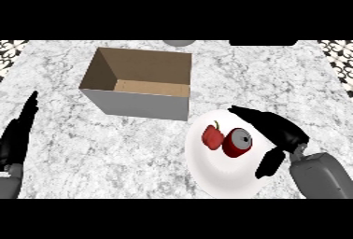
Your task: Pick the can from the plate and place it in the cardboard box
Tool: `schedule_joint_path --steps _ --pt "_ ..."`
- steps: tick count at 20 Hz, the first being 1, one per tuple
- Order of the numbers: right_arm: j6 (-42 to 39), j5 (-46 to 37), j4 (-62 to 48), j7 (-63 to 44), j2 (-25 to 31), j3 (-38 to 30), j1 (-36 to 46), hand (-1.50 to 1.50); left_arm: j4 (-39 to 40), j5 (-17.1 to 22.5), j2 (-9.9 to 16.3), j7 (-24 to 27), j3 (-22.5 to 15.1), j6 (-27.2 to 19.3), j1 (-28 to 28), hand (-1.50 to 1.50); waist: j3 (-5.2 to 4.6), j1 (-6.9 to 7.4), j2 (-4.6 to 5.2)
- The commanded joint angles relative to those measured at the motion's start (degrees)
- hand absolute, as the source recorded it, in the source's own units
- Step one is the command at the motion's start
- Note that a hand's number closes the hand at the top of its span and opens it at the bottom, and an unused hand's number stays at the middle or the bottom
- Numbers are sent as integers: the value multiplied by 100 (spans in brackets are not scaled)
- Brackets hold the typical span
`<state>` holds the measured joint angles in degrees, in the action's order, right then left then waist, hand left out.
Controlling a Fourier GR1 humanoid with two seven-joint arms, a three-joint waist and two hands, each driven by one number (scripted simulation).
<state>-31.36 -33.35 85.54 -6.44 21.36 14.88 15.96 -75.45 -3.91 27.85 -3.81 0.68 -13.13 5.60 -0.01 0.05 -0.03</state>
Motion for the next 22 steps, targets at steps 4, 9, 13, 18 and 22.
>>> schedule_joint_path --steps 4,9,13,18,22 --pt "-180 -190 611 195 -168 -62 -359 -150 -424 -140 -100 133 276 284 -494 0 1 10 -6" --pt "-628 -444 826 -699 -609 229 -228 -150 -377 -399 -268 -265 328 195 -80 0 1 5 -4" --pt "-427 -828 347 -751 -781 284 -219 -150 166 -551 -385 111 370 315 72 0 0 2 6" --pt "-457 -1037 -322 -752 -1028 182 179 -150 59 -665 -560 144 479 311 29 0 1 21 8" --pt "786 -1730 -298 -58 -806 370 -154 150 309 -575 -414 197 646 540 182 0 1 2 16"
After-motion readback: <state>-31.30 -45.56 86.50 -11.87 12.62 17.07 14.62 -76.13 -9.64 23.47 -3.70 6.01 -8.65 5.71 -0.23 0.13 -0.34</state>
